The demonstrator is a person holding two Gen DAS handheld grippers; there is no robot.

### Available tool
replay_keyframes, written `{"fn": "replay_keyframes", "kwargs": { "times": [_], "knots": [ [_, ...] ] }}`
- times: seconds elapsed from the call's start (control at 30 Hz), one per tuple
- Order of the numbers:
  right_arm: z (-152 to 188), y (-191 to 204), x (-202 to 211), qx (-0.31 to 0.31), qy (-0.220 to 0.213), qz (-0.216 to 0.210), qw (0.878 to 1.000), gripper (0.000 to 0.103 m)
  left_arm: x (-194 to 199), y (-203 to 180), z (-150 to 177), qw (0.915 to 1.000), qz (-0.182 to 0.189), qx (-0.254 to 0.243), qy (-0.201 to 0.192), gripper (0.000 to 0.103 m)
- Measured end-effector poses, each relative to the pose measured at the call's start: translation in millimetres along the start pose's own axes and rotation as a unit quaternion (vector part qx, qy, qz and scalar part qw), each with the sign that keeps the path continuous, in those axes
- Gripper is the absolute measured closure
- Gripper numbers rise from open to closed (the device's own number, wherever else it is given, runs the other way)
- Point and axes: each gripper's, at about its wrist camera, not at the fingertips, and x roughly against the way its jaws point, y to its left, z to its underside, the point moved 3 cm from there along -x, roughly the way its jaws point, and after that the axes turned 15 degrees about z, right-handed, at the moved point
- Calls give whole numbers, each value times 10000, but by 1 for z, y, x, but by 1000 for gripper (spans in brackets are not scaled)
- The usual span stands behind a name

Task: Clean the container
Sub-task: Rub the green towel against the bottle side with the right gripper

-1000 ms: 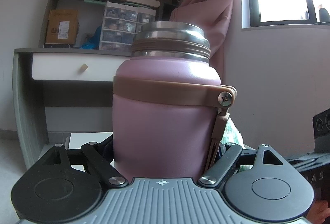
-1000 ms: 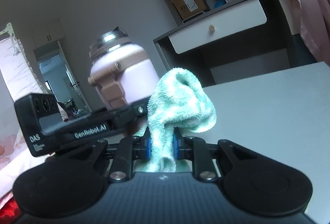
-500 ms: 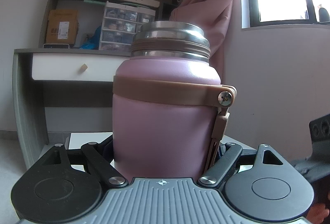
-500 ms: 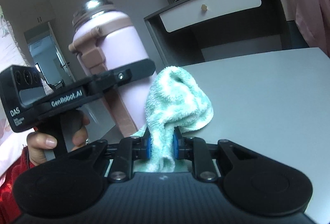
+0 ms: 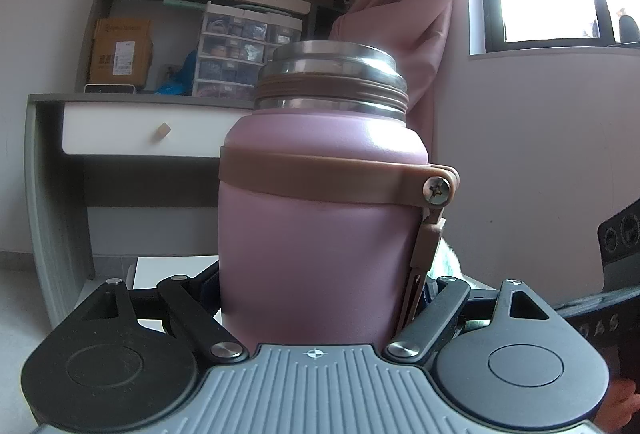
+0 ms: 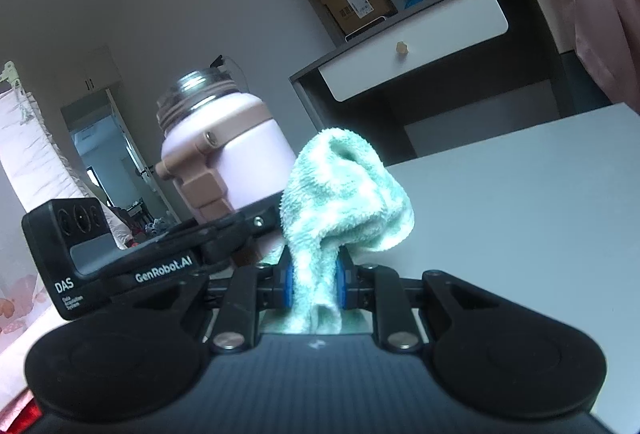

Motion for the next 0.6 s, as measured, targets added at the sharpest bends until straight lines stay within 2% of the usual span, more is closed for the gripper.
{"fn": "replay_keyframes", "kwargs": {
  "times": [0.27,0.6],
  "knots": [
    [18,-4,-14,233,453,276,9983,83,2,3,-1,10000,19,-11,9,19],
    [13,-10,-3,205,464,408,9979,83,3,3,-3,10000,26,-16,13,19]
  ]
}}
